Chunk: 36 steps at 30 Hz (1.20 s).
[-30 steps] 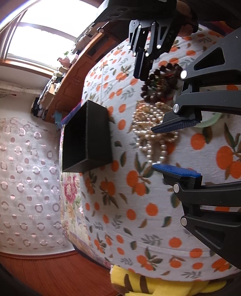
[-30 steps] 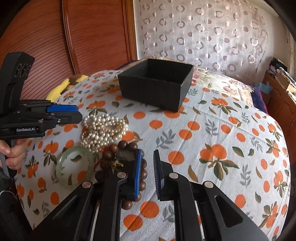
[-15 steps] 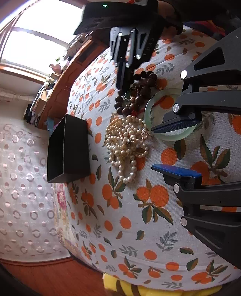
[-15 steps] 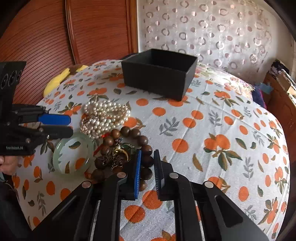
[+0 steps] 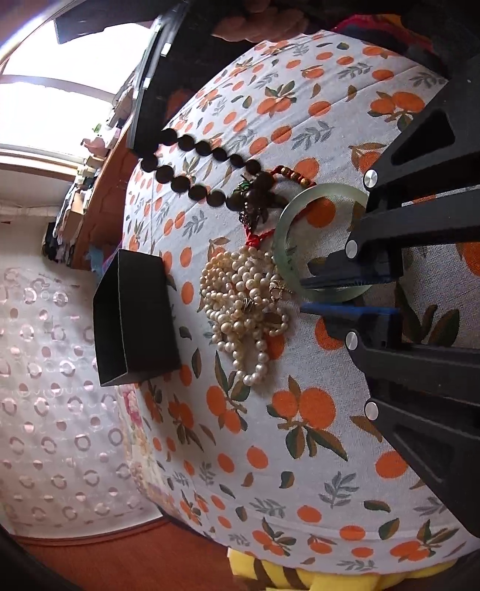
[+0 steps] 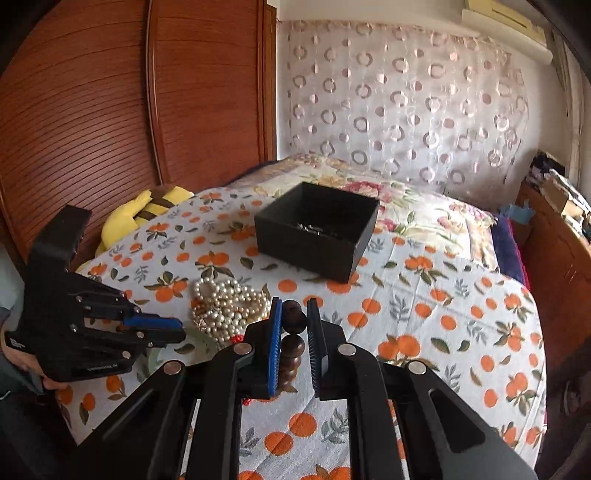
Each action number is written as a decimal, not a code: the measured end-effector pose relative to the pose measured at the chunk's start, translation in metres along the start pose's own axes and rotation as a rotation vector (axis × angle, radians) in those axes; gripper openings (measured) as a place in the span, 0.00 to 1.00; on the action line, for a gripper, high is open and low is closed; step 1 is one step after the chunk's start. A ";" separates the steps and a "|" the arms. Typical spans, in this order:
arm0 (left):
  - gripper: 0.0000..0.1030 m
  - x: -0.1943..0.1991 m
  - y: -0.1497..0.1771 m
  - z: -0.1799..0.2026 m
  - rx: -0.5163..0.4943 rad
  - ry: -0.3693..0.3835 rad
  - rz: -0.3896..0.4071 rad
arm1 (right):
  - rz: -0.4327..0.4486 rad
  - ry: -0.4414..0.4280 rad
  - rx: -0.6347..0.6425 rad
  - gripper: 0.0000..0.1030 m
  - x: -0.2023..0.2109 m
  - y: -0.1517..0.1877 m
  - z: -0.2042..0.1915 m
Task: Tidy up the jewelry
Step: 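Carry the bead bracelet into the black box and open the right tool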
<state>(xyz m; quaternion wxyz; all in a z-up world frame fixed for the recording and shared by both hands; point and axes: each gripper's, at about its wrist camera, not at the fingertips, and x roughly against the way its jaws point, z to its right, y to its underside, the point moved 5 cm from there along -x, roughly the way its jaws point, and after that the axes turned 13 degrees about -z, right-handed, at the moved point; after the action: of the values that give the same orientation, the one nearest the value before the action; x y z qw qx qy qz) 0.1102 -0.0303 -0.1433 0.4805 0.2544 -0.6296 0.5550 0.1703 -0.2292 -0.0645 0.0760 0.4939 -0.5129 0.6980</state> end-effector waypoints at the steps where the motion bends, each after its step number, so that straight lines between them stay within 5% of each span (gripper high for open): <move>1: 0.06 0.001 0.000 0.001 -0.004 -0.003 0.003 | 0.003 0.000 0.000 0.14 0.002 -0.001 0.001; 21: 0.06 0.060 -0.032 -0.007 0.045 -0.035 0.192 | 0.091 0.057 0.011 0.14 0.039 -0.033 0.010; 36: 0.07 0.067 -0.064 -0.026 0.078 -0.020 0.246 | 0.079 0.062 0.024 0.14 0.028 -0.059 0.021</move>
<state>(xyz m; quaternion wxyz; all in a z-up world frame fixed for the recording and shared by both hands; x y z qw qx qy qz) 0.1456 -0.0077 -0.0565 0.3922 0.1992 -0.6388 0.6312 0.2047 -0.2298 -0.0055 0.0584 0.4523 -0.5211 0.7214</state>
